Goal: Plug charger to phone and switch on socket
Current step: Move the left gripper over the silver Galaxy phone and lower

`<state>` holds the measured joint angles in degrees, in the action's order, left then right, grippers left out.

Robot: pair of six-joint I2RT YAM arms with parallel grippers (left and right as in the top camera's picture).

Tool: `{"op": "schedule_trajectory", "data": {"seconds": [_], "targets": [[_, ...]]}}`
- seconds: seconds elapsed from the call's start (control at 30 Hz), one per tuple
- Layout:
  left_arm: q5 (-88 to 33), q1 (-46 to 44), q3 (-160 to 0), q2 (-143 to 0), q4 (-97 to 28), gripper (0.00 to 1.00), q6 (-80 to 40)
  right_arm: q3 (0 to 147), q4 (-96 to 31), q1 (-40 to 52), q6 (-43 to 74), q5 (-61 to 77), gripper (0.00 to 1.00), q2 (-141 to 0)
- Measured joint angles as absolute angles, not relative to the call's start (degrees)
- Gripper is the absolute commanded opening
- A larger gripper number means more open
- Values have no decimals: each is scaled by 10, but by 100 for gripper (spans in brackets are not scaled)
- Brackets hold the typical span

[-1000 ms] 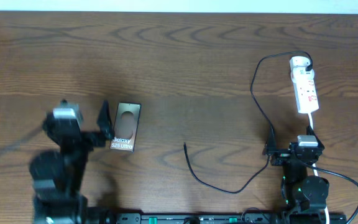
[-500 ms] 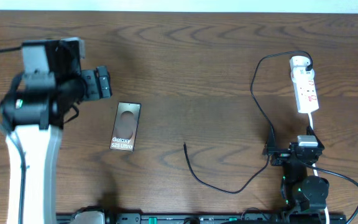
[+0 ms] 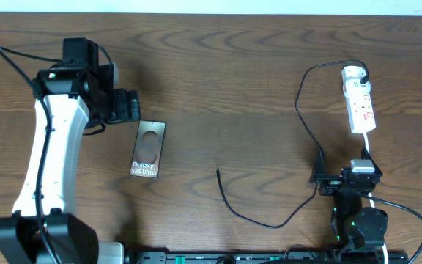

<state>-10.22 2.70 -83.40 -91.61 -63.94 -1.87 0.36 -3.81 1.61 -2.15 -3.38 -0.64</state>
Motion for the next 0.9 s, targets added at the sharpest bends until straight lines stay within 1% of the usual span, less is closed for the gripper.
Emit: {"op": "schedule_trajectory", "data": {"seconds": [0.03, 0.07, 0.1, 0.13, 0.53, 0.8, 0.9], "targets": [[-102, 27, -834, -921, -643, 38, -16, 4, -38, 16, -22, -34, 99, -6], [-102, 27, -834, -925, -643, 43, -15, 4, -38, 16, -22, -34, 99, -6], [-102, 27, -834, -930, -643, 77, -13, 4, -38, 16, -22, -34, 99, -6], [-102, 27, -834, -933, -643, 100, -10, 4, -38, 16, -22, -34, 99, -6], [-102, 27, -834, -940, -630, 99, -13, 4, -38, 16, -22, -34, 99, -6], [-102, 24, -807, -940, -618, 98, 33, 4, -38, 16, -22, -34, 99, -6], [-102, 17, -788, -940, -595, 98, 40, 4, -38, 16, -22, -34, 99, -6]]}}
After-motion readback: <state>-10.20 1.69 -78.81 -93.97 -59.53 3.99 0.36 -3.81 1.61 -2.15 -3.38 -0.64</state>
